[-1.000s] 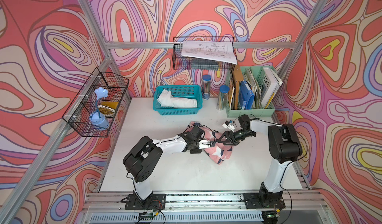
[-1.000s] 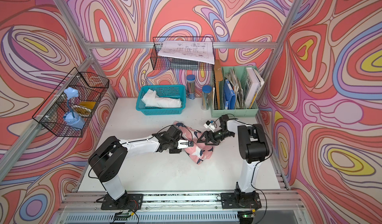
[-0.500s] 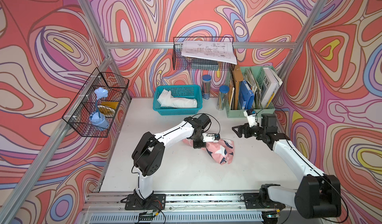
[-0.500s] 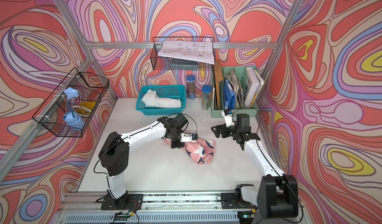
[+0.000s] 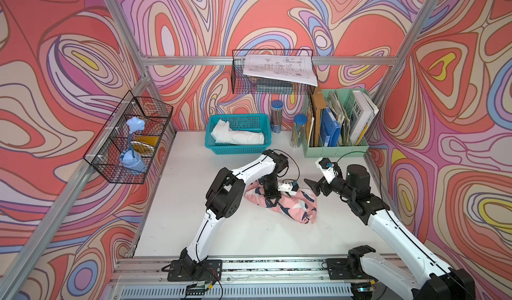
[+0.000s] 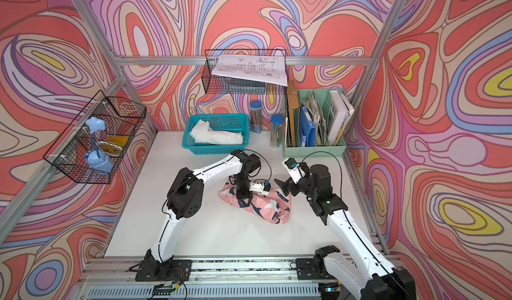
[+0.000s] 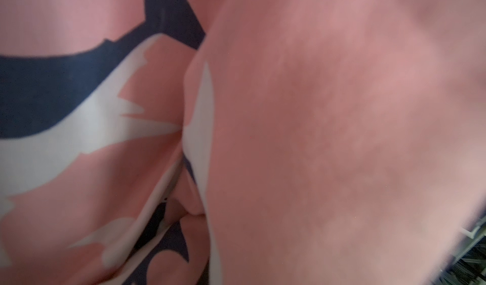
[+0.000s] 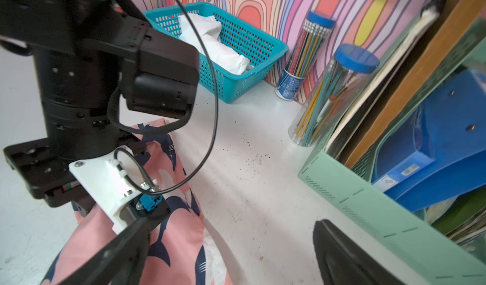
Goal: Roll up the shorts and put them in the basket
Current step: Roll the shorts at the center of the board.
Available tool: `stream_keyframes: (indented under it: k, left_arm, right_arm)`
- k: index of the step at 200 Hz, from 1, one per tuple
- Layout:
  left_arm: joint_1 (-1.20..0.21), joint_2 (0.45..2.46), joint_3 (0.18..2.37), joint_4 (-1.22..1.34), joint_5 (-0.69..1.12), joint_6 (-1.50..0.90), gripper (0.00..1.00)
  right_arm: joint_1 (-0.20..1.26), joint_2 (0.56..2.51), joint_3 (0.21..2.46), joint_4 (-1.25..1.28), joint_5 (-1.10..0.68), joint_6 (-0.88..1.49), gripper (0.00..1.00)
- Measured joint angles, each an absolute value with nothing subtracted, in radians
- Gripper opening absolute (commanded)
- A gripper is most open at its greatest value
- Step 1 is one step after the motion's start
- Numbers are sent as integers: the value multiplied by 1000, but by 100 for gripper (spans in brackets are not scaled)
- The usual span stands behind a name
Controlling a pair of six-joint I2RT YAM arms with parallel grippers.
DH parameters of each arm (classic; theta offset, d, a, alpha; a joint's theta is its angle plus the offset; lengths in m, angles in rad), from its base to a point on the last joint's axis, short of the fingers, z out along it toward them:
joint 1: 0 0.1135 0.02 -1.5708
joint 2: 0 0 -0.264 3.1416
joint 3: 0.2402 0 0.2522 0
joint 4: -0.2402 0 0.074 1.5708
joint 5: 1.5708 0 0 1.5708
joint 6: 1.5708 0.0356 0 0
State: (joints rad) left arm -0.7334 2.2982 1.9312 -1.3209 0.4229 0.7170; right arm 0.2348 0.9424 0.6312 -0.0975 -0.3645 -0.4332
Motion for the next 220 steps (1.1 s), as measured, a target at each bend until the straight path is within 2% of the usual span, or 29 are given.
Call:
stream_keyframes:
  k: [47, 80, 100, 113, 117, 131, 140, 172, 194, 220]
  left_arm:
    - [-720, 2426, 2072, -1462, 505, 718, 0]
    - [-707, 2497, 2129, -1525, 545, 715, 0]
    - [-706, 2509, 2145, -1540, 547, 709, 0]
    - [-706, 2511, 2148, -1543, 546, 706, 0]
    - [-706, 2511, 2148, -1543, 546, 706, 0]
    - [-706, 2516, 2157, -1549, 545, 705, 0]
    - [-706, 2521, 2165, -1555, 544, 702, 0]
    - [-705, 2535, 2184, -1572, 547, 696, 0]
    - [-704, 2536, 2185, -1574, 548, 689, 0]
    - [-703, 2541, 2192, -1579, 553, 683, 0]
  right_arm:
    - [513, 802, 552, -130, -319, -717, 98]
    - [594, 750, 533, -197, -253, -820, 98]
    - [613, 701, 528, -240, -240, -862, 92]
    - [618, 706, 550, -307, -243, -888, 75]
    - [618, 714, 561, -333, -244, -887, 72]
    - [627, 765, 605, -419, -243, -904, 86]
    - [643, 797, 624, -466, -239, -913, 88]
    - [765, 811, 627, -556, -194, -922, 86]
    - [894, 862, 627, -571, -97, -913, 87]
    - [1004, 960, 622, -539, 13, -884, 82]
